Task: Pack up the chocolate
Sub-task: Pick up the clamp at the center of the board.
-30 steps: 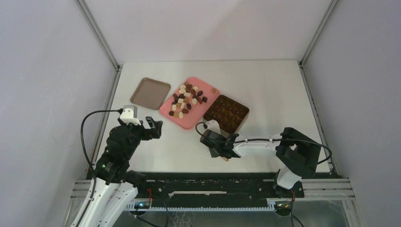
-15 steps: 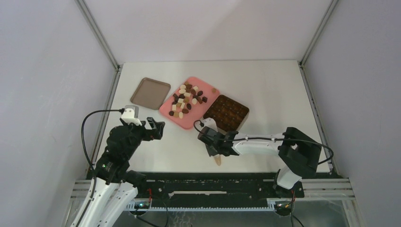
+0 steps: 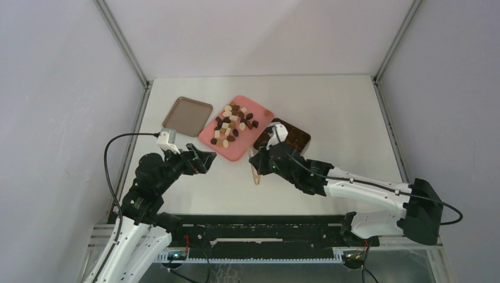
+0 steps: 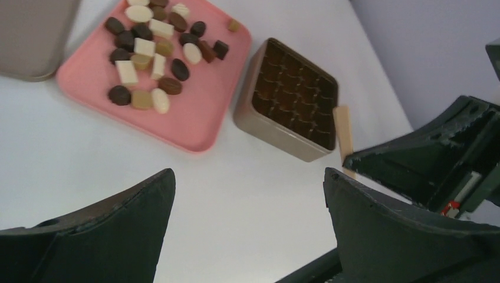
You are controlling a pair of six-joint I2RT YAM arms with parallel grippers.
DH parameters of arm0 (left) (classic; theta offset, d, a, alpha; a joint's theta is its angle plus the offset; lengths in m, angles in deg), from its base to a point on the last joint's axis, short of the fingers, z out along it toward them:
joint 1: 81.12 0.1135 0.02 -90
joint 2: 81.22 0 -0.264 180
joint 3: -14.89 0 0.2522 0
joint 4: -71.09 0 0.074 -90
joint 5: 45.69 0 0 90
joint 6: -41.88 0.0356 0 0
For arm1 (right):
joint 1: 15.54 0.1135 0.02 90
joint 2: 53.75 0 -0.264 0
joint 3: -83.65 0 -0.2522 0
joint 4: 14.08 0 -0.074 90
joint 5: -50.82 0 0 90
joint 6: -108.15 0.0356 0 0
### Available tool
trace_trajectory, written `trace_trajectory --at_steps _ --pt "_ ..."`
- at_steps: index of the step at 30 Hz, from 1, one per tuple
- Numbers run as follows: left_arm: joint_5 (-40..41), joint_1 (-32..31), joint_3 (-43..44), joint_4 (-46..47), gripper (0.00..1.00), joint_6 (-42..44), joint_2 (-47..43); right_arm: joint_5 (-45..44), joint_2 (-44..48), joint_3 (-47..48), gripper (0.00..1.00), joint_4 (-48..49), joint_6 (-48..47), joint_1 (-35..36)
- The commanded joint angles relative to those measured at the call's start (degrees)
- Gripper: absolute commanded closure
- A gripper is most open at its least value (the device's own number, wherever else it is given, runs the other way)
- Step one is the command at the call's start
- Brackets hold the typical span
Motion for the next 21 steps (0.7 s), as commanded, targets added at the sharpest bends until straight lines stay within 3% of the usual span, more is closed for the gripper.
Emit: trace_trajectory --at_steps 1,18,21 --pt "-6.9 -0.5 -0.5 6.5 0.00 -5.5 1.1 1.6 4.6 -3.4 1.00 14.6 4.7 -2.7" --pt "-17.6 -2.4 -3.0 25.8 0.00 -21.5 11.8 16.1 4.4 -8.2 1.00 43.3 10.2 -11.0" --pt "-20.2 -2.7 -2.6 30.7 0.05 -24.6 14.5 19.2 2.6 -8.2 1.00 47.0 12.1 -12.4"
